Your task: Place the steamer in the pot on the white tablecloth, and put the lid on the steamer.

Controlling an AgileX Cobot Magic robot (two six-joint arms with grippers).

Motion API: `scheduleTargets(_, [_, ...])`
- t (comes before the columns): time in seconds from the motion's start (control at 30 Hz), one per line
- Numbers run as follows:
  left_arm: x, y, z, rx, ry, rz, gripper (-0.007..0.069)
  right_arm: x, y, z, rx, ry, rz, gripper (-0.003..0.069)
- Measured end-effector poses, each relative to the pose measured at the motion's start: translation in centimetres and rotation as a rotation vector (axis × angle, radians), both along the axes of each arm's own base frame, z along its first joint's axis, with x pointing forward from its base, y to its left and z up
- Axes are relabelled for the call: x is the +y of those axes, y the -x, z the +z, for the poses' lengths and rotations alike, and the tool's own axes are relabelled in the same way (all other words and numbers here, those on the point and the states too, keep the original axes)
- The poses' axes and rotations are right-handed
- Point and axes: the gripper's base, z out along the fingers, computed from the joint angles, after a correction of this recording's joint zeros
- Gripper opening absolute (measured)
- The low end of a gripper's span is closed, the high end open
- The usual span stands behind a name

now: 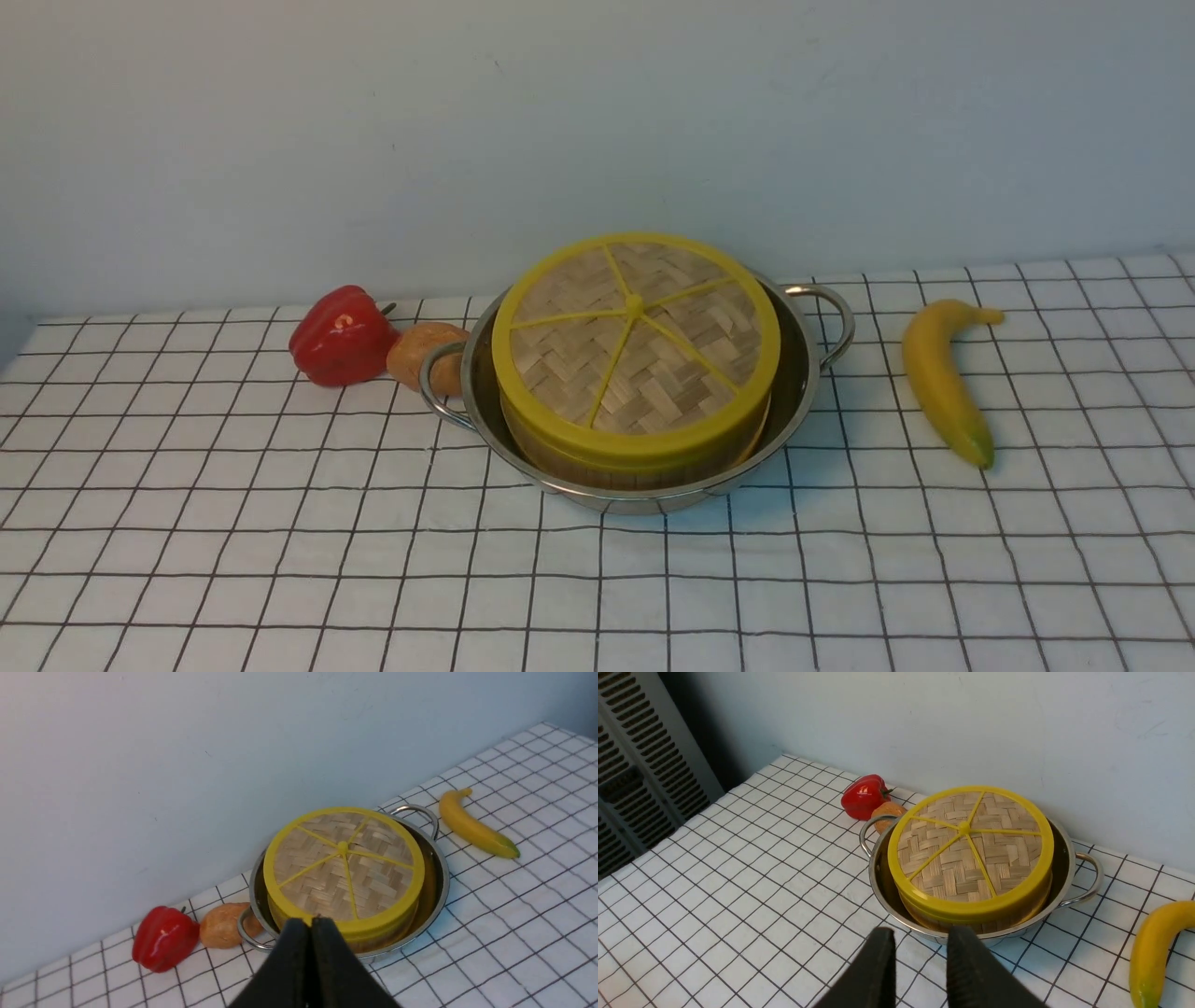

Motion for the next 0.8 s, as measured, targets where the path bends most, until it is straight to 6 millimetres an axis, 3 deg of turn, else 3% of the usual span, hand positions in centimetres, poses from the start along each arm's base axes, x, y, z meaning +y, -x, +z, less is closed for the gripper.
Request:
scheduleTargets(0.23, [0.9, 3.4, -5.3, -0.017, 0.167, -0.036, -0.0022, 0.1, 0.0, 0.0, 0.003, -0.011, 0.005, 0.0197])
scheduleTargets(0.33, [1.0, 4.6, -6.5, 0.006, 0.208, -0.063, -0.0022, 0.1, 0.0, 0.0, 0.003, -0.013, 0.006, 0.0203])
scheduleTargets(0.5, [1.4, 5.4, -7.4, 0.030, 0.152, -0.077, -0.0013, 0.1, 0.0, 0.0, 0.003, -0.013, 0.007, 0.0211])
scheduleTargets(0.8, [2.0, 4.6, -7.7, -0.050, 0.053, -0.005, 0.0010, 0.1, 0.0, 0.0, 0.004, -0.014, 0.006, 0.0231])
